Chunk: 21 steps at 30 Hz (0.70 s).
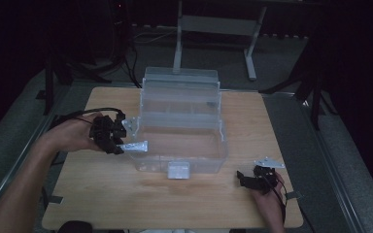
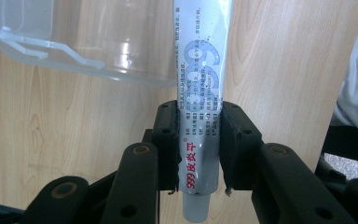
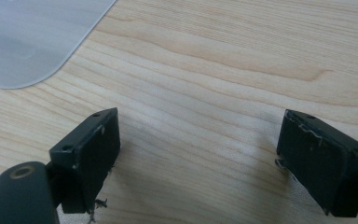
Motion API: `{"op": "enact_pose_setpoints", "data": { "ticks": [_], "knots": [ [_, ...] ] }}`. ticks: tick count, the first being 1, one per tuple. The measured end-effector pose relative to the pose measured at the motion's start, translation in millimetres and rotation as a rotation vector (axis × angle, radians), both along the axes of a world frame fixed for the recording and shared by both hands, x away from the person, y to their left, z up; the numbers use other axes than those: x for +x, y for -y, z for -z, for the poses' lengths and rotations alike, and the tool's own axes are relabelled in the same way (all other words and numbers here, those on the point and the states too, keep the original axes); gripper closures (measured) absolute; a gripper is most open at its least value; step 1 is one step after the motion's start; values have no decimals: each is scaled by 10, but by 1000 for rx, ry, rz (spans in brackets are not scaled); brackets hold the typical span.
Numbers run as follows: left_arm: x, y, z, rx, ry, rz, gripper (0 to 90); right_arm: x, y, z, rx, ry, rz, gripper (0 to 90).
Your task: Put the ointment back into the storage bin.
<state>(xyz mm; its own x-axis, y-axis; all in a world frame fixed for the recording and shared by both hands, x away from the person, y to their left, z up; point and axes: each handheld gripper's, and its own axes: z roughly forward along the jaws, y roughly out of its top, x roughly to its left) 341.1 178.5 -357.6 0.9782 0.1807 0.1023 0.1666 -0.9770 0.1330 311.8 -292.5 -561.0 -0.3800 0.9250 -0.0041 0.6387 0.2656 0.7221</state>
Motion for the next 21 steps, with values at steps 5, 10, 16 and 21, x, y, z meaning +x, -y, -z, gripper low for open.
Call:
{"op": "enact_pose_setpoints", "data": {
  "ticks": [5,10,16,21],
  "knots": [
    [33,59,15,-6,0,10,706,0,0,0,0,0,0,130],
    [73,101,31,-6,0,17,705,0,0,0,0,0,0,130],
    [109,159,48,-6,1,19,705,0,0,0,0,0,0,130],
    [126,245,52,-8,6,36,705,0,-1,1,1,0,1,130]
  ]
}}
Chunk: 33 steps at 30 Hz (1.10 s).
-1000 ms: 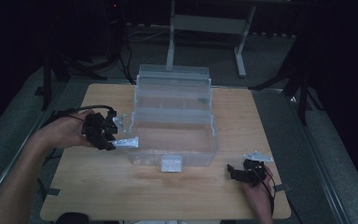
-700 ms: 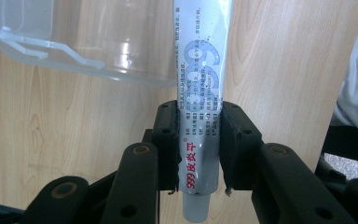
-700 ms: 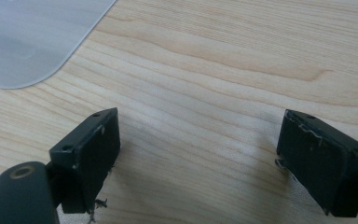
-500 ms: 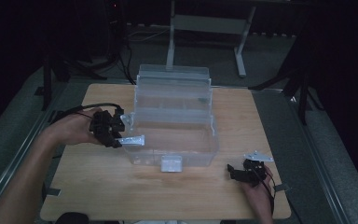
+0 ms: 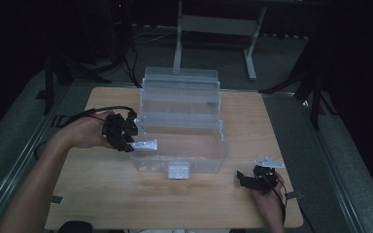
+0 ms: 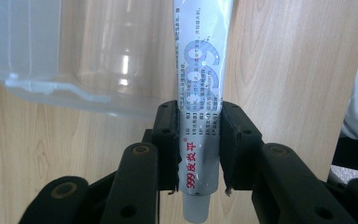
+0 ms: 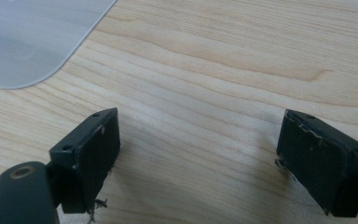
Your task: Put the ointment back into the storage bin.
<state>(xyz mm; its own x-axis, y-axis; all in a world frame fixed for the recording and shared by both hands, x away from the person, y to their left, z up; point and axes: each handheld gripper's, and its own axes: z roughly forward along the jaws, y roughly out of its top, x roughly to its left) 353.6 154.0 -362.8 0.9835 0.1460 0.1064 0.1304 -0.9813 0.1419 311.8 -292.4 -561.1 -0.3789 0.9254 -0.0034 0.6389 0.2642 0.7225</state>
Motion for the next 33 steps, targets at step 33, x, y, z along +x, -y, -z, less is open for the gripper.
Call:
{"op": "enact_pose_setpoints", "data": {
  "ticks": [33],
  "knots": [
    [164,350,244,38,-9,33,705,0,1,0,0,1,-1,130]
  ]
}}
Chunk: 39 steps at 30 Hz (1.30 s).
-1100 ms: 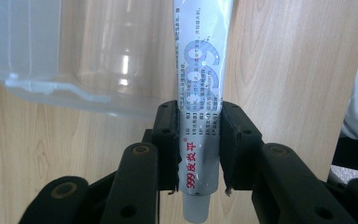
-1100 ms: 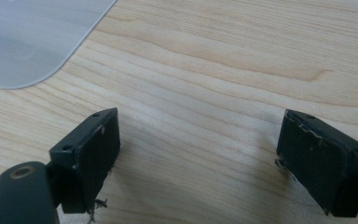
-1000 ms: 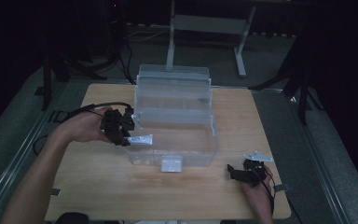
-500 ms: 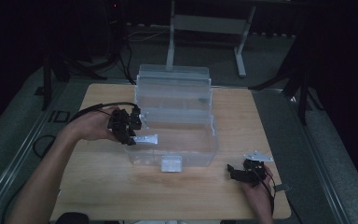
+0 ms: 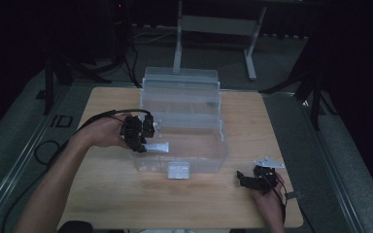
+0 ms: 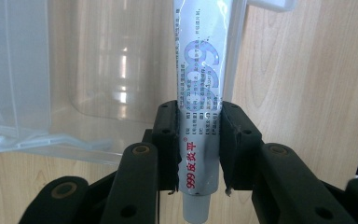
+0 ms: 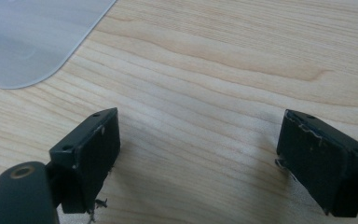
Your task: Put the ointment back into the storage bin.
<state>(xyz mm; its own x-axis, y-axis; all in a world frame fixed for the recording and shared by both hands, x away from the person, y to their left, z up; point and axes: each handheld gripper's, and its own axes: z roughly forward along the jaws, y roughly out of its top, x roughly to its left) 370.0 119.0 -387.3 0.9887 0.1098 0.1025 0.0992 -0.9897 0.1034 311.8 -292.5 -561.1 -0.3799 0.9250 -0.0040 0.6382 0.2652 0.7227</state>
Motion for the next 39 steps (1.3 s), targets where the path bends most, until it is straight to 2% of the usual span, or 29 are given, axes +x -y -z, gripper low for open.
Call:
{"op": "enact_pose_setpoints", "data": {
  "ticks": [3,15,26,39],
  "knots": [
    [3,12,19,10,-1,4,705,0,0,0,0,0,0,130],
    [55,53,50,1,19,2,705,0,0,0,0,0,0,130],
    [86,111,100,-3,9,-5,703,0,0,0,-1,0,0,130],
    [100,223,133,20,12,16,704,0,0,0,0,0,0,130]
  ]
}}
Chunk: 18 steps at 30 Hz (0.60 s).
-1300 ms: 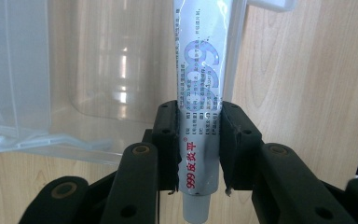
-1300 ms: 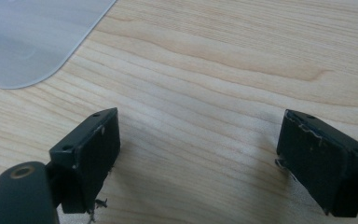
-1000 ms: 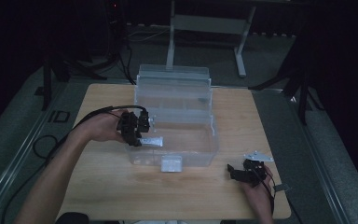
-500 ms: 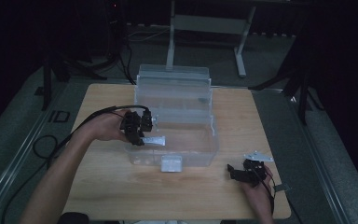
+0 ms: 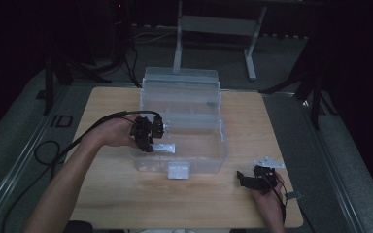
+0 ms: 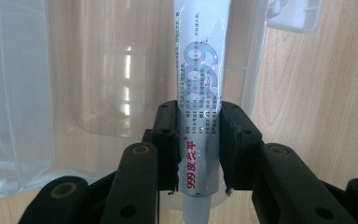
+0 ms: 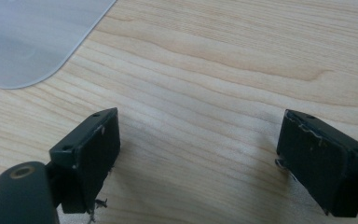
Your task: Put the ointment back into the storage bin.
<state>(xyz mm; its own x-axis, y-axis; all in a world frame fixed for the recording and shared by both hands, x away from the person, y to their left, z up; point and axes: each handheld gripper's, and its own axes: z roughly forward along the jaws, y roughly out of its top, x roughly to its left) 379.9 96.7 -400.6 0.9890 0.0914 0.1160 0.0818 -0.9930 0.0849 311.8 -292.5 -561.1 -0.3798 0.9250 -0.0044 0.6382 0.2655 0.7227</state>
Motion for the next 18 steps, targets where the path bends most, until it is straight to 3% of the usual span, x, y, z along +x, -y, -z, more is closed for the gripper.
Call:
{"op": "enact_pose_setpoints", "data": {
  "ticks": [9,10,13,18],
  "knots": [
    [32,25,59,3,-5,-4,702,0,0,0,0,0,0,130],
    [44,20,64,4,-2,-7,691,0,0,0,0,0,0,130],
    [81,-8,66,8,-8,-34,525,-2,0,0,0,0,-3,130],
    [79,-101,18,8,8,-55,528,-3,0,0,1,0,-6,130]
  ]
}}
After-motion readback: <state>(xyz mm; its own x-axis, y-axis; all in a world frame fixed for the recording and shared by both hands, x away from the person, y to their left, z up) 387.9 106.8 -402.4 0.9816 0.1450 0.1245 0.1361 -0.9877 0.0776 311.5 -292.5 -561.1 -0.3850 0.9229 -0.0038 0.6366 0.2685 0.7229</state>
